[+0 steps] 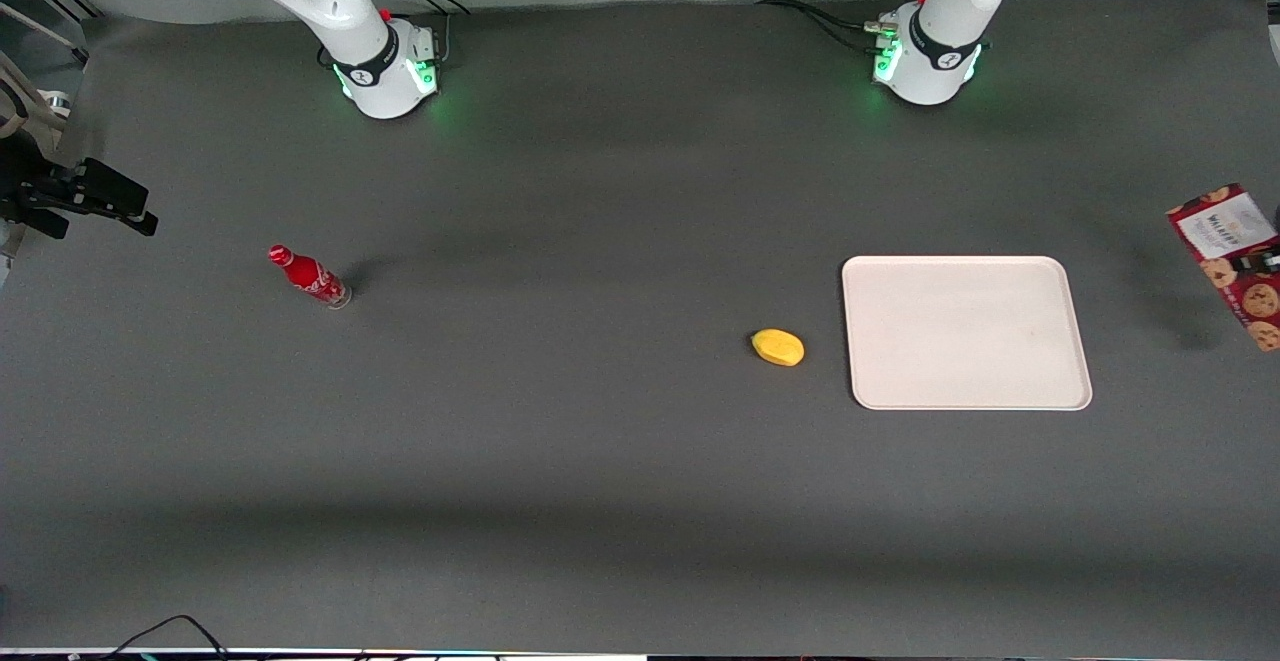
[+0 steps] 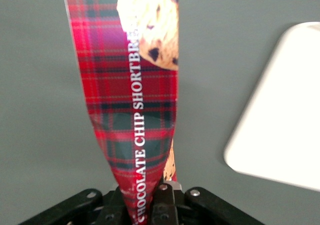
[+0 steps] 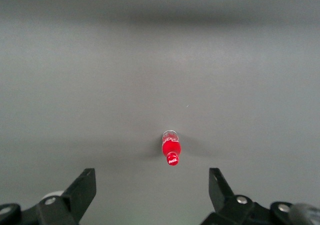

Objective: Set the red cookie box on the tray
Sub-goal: 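Lift the cookie box upright and carry it toward the white tray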

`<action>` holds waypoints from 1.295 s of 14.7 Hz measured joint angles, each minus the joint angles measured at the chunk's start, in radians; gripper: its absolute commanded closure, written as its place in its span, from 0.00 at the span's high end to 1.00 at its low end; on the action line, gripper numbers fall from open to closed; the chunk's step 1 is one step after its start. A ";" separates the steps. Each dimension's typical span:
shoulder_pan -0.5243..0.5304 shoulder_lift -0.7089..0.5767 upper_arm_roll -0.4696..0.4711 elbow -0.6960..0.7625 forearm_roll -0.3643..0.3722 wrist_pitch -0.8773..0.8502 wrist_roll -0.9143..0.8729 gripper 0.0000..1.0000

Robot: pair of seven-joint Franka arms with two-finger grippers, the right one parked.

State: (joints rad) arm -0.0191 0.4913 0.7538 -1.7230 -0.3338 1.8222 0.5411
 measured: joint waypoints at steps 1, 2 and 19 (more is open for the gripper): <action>-0.004 -0.022 0.002 0.076 0.014 -0.095 -0.003 0.00; -0.012 -0.039 0.002 0.150 0.023 -0.184 -0.015 0.00; -0.066 -0.065 -0.429 -0.080 0.323 0.040 -0.229 0.00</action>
State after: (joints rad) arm -0.0848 0.4259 0.3250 -1.8028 -0.0110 1.8626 0.3122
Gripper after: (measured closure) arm 0.890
